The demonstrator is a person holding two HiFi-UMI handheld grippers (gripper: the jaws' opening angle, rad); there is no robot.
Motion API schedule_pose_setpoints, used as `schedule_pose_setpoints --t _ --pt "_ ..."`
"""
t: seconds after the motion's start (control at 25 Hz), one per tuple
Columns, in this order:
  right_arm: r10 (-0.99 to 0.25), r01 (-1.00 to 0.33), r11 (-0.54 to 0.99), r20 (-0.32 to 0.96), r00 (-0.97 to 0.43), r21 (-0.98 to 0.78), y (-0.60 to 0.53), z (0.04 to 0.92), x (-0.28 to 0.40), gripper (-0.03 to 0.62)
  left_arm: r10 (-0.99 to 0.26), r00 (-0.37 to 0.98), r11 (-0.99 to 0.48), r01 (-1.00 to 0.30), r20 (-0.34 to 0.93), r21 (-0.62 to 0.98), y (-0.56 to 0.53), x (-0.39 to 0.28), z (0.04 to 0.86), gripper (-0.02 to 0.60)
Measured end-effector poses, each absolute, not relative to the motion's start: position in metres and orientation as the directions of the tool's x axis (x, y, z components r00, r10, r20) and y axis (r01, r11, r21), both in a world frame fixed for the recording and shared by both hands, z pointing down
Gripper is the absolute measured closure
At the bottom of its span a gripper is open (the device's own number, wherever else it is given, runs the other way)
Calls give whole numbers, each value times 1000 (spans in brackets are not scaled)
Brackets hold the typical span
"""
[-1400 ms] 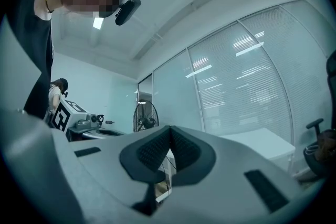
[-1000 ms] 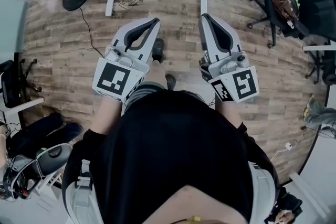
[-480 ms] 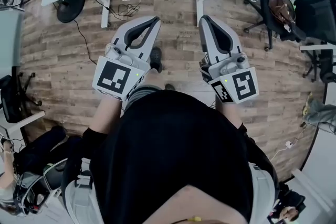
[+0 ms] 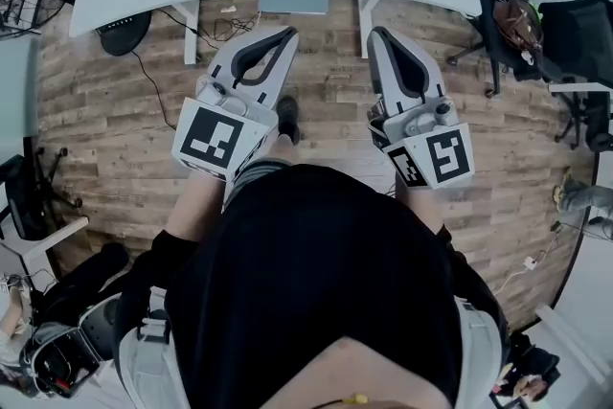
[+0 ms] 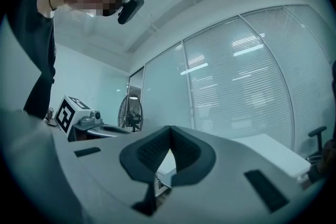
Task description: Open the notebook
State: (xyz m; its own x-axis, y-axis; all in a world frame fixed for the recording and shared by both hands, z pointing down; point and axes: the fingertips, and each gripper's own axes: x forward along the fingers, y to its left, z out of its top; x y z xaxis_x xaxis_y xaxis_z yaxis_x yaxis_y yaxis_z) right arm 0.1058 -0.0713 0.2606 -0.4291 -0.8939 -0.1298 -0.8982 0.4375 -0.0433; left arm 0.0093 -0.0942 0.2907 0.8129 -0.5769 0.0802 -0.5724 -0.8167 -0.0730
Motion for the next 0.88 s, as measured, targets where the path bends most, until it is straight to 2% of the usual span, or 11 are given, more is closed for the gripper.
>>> schedule_pose_setpoints --t 0.88 --pt "-909 -914 405 -117 -399 -33 -196 249 103 591 -545 834 -838 -543 88 -49 -220 8 283 569"
